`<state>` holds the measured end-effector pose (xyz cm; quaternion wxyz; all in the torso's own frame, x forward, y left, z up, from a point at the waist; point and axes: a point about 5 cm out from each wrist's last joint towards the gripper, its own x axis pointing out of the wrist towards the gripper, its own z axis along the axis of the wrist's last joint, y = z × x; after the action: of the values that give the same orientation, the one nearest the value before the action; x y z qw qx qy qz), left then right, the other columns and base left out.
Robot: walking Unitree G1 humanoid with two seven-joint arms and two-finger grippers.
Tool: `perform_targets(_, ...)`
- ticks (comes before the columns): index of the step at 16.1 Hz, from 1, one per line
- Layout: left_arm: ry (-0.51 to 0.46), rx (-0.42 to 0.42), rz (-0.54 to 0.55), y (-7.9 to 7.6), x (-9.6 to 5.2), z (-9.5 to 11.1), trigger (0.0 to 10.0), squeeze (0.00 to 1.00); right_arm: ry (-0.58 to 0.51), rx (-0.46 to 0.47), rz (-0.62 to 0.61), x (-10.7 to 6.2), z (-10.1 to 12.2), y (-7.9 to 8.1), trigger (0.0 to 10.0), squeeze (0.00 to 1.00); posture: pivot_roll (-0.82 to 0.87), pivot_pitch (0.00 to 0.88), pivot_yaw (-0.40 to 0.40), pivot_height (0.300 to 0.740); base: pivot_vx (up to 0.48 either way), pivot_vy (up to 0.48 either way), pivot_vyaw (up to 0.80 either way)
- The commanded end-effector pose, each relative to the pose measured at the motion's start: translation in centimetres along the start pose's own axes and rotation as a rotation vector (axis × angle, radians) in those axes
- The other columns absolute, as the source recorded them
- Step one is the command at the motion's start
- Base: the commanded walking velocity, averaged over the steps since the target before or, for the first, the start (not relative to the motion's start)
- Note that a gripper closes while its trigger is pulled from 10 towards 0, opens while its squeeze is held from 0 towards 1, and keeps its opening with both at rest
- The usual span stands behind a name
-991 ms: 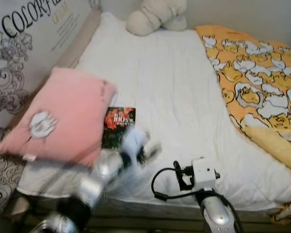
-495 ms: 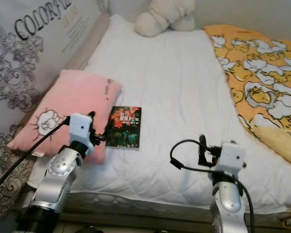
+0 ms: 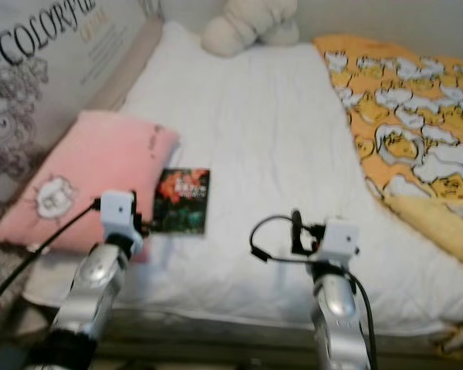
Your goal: Clean up the room
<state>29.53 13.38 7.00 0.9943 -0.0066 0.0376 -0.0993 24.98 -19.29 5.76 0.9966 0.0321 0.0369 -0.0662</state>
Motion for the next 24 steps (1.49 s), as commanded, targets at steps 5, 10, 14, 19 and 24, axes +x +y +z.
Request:
perform_targets(5,-0.042,0.012,-0.055,-1.1,0.3,0.4,10.0,1.0,0.0,-0.063,-0.029,-0.8,-0.4,-2.1,10.0,1.0,0.0,0.0,-0.048,0.74,0.0,-0.48,0.0)
perform_targets(10,-0.059,0.041,-0.089,-1.7,1.0,0.8,10.0,1.0,-0.018,-0.091,0.009,-0.4,-0.2,-1.3,10.0,1.0,0.01,0.0,-0.049,0.74,0.0,-0.48,0.0)
perform_targets(14,-0.044,0.028,-0.069,-1.3,1.7,0.7,10.0,1.0,-0.015,-0.098,0.021,-0.3,-0.3,-0.9,10.0,1.0,0.0,0.0,-0.044,0.74,0.0,-0.469,0.0)
perform_targets(19,-0.02,0.024,-0.044,-0.9,1.8,0.3,10.0,1.0,0.009,-0.102,0.046,-0.4,-0.9,-0.7,10.0,1.0,0.01,0.0,-0.033,0.74,0.0,-0.461,0.0)
perform_targets(24,-0.008,0.012,0.042,-0.1,1.6,-0.1,10.0,1.0,-0.045,-0.119,0.091,0.1,-0.2,-0.1,10.0,1.0,0.01,0.0,-0.019,0.74,0.0,-0.458,0.0)
